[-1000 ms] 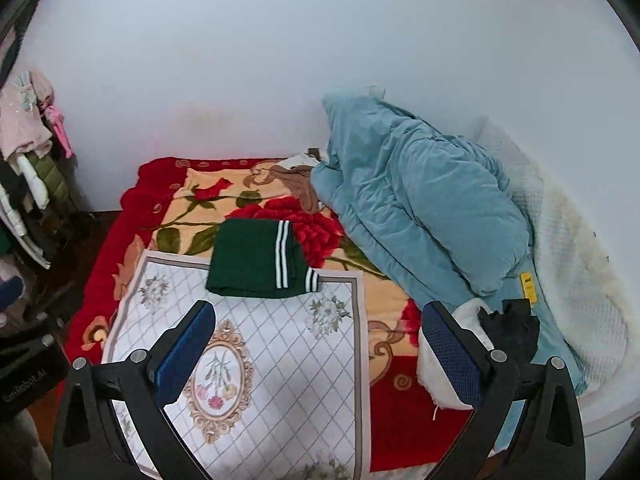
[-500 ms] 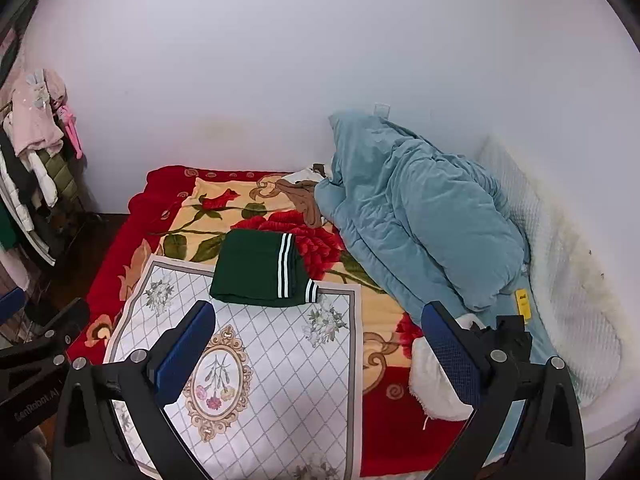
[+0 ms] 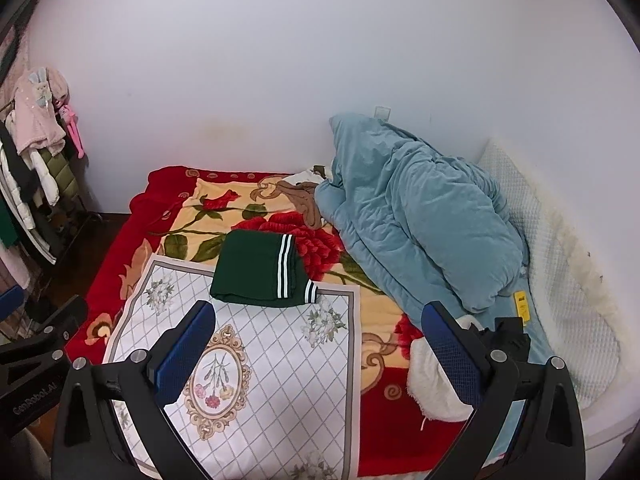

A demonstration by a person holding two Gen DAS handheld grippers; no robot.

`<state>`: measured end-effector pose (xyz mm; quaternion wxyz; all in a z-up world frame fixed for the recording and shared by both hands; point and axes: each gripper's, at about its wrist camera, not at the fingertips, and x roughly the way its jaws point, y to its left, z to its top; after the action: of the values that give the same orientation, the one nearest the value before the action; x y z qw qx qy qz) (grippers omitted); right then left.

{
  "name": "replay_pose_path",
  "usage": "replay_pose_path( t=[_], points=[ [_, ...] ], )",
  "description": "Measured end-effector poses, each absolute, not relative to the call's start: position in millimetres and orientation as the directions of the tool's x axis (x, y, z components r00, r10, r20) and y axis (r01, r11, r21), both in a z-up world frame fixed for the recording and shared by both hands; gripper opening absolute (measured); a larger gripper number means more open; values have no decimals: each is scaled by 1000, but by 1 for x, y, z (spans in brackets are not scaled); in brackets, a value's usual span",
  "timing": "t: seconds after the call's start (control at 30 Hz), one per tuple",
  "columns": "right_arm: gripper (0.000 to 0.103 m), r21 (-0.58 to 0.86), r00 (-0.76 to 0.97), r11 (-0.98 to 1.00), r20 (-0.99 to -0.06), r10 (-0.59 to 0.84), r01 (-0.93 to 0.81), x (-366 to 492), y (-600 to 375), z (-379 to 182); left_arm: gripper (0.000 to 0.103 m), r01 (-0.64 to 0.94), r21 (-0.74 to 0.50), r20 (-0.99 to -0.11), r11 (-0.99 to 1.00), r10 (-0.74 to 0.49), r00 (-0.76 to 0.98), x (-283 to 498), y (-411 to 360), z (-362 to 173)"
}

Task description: Fold large clothes

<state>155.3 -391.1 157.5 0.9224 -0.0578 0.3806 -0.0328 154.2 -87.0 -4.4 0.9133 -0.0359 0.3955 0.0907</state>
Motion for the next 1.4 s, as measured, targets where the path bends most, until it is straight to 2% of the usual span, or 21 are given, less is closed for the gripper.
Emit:
replay_pose_path(
  t=[1.4],
  points=[
    [103,-139,722,990,-682,-115,26,157,-396,159,101,-165,19,-697,986,131,705,156,-83,13]
  ],
)
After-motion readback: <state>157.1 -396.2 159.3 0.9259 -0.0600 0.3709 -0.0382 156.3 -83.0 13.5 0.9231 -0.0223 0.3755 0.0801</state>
